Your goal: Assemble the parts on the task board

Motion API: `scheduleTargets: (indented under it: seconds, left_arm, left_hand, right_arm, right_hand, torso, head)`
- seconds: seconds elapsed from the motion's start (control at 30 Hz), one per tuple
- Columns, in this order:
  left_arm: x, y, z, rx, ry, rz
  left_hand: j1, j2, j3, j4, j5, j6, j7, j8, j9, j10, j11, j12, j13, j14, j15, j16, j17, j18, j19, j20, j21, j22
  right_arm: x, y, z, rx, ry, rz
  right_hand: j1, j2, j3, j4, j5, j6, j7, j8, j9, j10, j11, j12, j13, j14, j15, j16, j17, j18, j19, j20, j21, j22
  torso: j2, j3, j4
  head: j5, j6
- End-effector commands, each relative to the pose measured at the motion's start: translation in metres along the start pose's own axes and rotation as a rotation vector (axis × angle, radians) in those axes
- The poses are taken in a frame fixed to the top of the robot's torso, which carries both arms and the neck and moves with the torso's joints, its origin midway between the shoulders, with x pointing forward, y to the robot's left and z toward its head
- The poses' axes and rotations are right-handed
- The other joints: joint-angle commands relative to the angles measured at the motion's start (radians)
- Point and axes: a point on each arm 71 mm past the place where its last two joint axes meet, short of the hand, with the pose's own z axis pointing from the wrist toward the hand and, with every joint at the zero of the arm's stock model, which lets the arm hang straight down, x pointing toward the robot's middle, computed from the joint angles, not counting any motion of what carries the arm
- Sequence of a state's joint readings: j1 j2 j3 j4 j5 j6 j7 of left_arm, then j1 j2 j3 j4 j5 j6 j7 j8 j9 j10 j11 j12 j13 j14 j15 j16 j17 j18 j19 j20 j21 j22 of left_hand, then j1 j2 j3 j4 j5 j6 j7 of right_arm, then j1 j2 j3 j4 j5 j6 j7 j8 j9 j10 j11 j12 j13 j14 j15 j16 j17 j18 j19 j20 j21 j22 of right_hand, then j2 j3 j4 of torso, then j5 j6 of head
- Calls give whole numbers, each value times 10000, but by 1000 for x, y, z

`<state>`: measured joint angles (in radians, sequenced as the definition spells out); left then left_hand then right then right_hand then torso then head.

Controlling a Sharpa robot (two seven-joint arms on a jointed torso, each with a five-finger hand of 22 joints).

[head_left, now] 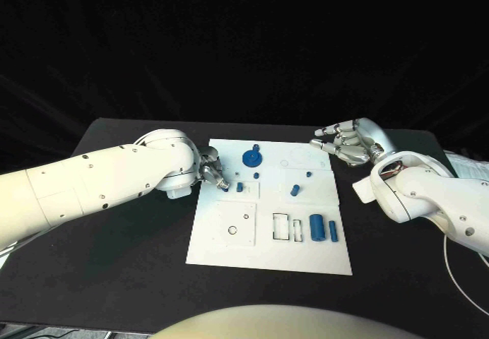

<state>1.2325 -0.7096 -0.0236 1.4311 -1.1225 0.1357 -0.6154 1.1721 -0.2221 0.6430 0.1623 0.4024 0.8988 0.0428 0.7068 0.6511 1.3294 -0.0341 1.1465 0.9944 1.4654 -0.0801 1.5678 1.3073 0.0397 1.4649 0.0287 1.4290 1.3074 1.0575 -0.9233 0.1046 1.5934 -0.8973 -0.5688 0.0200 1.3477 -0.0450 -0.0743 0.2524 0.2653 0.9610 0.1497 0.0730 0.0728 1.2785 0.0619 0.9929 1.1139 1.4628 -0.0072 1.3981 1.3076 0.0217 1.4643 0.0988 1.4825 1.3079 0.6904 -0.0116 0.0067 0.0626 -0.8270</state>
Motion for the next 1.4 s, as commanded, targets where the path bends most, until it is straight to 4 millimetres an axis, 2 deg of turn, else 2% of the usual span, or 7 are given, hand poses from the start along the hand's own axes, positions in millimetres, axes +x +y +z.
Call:
scheduleTargets:
  seconds: [0.03, 0.2, 0.5, 0.67, 0.87, 1.2, 1.4]
  left_arm:
    - [6, -2, 1, -11, 404, 278]
    - [6, -4, 3, -48, 534, 376]
    - [7, -4, 7, -221, 852, 597]
    - [6, -3, 9, -299, 966, 671]
    - [6, -3, 11, -345, 1028, 712]
    - [5, -3, 13, -403, 1061, 725]
    - [5, -3, 13, -389, 1087, 745]
  left_hand:
    - [-72, 110, 1499, -1547, 68, 72, -30, 52, -36, 64, -10, 36, 3, 1054, -94, 30, 2635, -7, 315, -69, 25, 1625]
    - [-205, 163, 1439, -1495, 84, 106, -51, 54, -78, 103, -18, 44, 22, 1054, -96, 30, 2635, -9, 319, -69, 29, 1635]
    - [-844, 526, 908, -1071, 57, 390, -203, 1, -310, 385, -116, 333, 429, 1054, -160, 30, 2635, -39, 384, -112, 126, 1733]
    - [-1063, 621, 607, -930, 48, 518, -249, -54, -427, 460, -152, 433, 584, 1054, -192, 30, 2635, -61, 430, -144, 199, 1795]
    - [-1139, 741, 466, -862, 59, 606, -277, -94, -506, 508, -173, 493, 683, 1054, -208, 30, 2635, -73, 456, -162, 240, 1830]
    - [-1256, 805, 301, -784, 58, 708, -296, -137, -592, 565, -187, 558, 791, 1054, -219, 30, 2635, -89, 487, -174, 293, 1875]
    - [-1502, 735, -73, -639, 49, 821, -329, -203, -710, 601, -209, 579, 858, 1054, -232, 30, 2635, -98, 505, -185, 318, 1905]
  right_arm:
    - [2, 1, 0, -106, 139, -12]
    - [2, 1, -1, -107, 141, -12]
    - [1, 2, -2, -116, 156, -35]
    - [1, 1, -2, -113, 152, -61]
    - [1, 2, -2, -122, 171, -62]
    - [1, 2, -2, -119, 189, -61]
    - [1, 2, -2, -115, 198, -58]
  right_hand:
    - [-14, 122, -55, 7, 35, 40, 2, -42, -12, -12, 1, -3, -7, 571, -68, -37, 252, 162, 90, -46, -56, 1110]
    - [-14, 122, -55, 7, 35, 40, 2, -42, -12, -12, 1, -3, -7, 571, -68, -37, 252, 162, 90, -46, -56, 1110]
    - [6, 146, -83, -2, 71, 44, 0, -40, -12, -9, -1, 6, -6, 573, -70, -39, 255, 162, 91, -48, -57, 1110]
    - [44, 193, -129, -16, 268, 49, -3, -40, -12, -15, -6, 5, -19, 576, -74, -47, 257, 164, 91, -53, -64, 1105]
    - [47, 198, -140, -17, 301, 49, -4, -40, -12, -21, -6, -4, -28, 576, -75, -51, 254, 164, 91, -54, -65, 1103]
    - [49, 201, -147, -17, 321, 50, -4, -40, -12, -20, -6, -2, -28, 577, -75, -47, 261, 164, 91, -54, -65, 1104]
    - [49, 201, -147, -17, 321, 50, -4, -40, -12, -20, -6, -2, -28, 577, -75, -47, 261, 164, 91, -54, -65, 1104]
  torso:
    - [7, 2, -3]
    - [9, 8, -6]
    - [5, 11, -6]
    - [12, 10, -21]
    - [4, 8, 8]
    - [3, 4, 6]
    - [7, 5, 6]
  head:
    - [-11, 1]
    - [-9, -12]
    - [-38, -71]
    - [-42, -103]
    - [-56, -120]
    - [-53, -149]
    - [-54, -159]
